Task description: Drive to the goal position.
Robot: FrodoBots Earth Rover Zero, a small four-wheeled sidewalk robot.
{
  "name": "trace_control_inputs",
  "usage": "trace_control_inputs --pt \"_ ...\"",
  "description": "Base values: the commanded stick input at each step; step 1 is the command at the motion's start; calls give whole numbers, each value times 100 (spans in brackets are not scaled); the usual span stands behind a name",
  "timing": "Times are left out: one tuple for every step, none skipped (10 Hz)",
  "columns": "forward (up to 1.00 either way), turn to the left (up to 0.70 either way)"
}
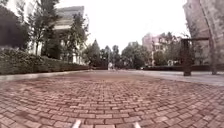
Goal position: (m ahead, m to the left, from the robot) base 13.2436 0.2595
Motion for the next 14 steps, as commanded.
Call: trace_control_inputs --pt "70 0" --pt "70 0" --pt "70 0" --pt "70 0" --pt "70 0" --pt "70 0" --pt "70 0" --pt "70 0" --pt "70 0" --pt "70 0" --pt "70 0" --pt "70 0" --pt "70 0" --pt "70 0"
